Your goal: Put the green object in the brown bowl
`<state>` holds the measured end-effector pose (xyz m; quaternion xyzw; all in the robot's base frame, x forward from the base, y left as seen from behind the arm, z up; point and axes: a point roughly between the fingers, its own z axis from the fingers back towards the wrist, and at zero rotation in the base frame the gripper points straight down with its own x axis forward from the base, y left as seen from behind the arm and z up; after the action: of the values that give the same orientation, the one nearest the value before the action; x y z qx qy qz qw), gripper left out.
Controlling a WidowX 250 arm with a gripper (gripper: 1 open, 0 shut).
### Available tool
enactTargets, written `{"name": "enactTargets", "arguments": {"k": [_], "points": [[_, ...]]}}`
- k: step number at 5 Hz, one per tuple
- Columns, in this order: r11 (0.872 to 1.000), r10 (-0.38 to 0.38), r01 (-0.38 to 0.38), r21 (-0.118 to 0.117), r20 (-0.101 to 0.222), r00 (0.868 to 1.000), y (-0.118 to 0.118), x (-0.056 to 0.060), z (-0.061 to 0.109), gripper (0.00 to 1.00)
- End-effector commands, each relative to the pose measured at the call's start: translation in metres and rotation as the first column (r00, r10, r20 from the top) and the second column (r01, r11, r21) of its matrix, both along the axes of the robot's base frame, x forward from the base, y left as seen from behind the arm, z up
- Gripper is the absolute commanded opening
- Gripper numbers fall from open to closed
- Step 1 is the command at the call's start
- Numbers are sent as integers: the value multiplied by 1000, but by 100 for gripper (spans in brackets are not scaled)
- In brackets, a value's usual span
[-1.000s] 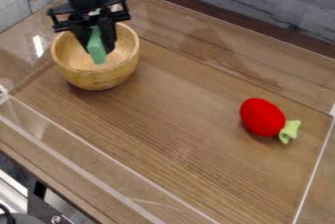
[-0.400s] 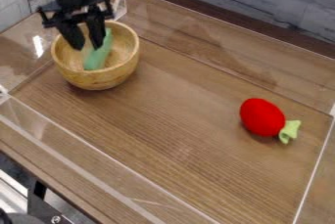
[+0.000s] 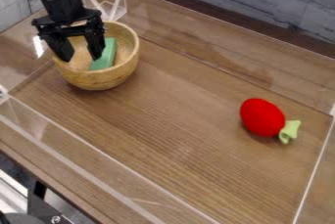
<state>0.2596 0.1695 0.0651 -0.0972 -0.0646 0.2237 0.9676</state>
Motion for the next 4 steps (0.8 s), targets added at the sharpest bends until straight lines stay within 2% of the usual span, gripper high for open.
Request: {"name": "enactTargets", "arguments": {"k": [1, 2, 3, 4], "points": [[999, -25, 23, 33, 58, 998, -9, -5, 24, 100], [993, -118, 116, 36, 70, 990, -21, 4, 42, 100], [976, -218, 215, 43, 80, 973, -34, 14, 58, 100], [954, -298, 294, 56, 84, 951, -46, 22, 66, 100]]}}
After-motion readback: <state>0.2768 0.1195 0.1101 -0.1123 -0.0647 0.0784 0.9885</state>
